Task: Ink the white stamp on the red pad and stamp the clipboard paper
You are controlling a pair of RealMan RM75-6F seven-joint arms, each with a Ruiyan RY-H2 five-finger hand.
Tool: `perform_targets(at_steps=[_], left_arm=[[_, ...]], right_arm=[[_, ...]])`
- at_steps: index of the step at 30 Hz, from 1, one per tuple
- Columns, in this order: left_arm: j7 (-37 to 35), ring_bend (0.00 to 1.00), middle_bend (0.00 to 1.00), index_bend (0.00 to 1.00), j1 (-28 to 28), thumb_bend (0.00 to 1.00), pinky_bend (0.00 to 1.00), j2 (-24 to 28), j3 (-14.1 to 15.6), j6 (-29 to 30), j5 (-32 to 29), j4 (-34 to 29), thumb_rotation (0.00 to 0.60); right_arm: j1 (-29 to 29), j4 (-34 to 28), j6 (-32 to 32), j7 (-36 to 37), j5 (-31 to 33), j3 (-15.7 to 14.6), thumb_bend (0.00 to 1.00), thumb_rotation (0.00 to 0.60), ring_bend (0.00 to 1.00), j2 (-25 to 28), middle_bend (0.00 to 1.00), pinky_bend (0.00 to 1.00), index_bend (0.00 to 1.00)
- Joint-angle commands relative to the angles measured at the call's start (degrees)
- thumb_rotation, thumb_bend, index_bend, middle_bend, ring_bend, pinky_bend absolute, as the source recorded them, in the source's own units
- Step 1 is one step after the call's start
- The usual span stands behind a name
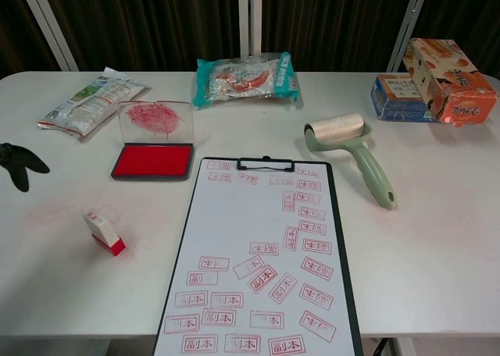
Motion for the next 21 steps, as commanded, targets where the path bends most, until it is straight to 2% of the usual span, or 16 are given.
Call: perform_targets(at_steps=[1,14,21], left_arm=[[1.0,0.94,0.34,0.26,-1.5,0.19,1.00,-2.1,-0.2,-1.8,-0.3,1.9,0.600],[2.8,0.94,0.32,0.26,-5.4,0.19,1.00,-8.6,-1.3,-4.7,-1.6,6.5,0.600],[3.4,0.95,0.33,0.31,-7.2,0.19,1.00,-10.6,-1.5,-6.1,-2.6,8.5,0.600]], right_arm=[[-0.2,0.0,0.0,0.2,0.3,0.2,0.23,0.600,0.00,0.3,0.00,0.00,0.00],[-0.1,0.0,-0.8,0.4,0.9,0.3,0.23,0.600,0.00,0.5,0.00,0.00,0.00],[-0.4,0.2,-1.1,0.7,1.4,0.3,0.23,0.600,0.00,0.9,0.00,0.00,0.00]])
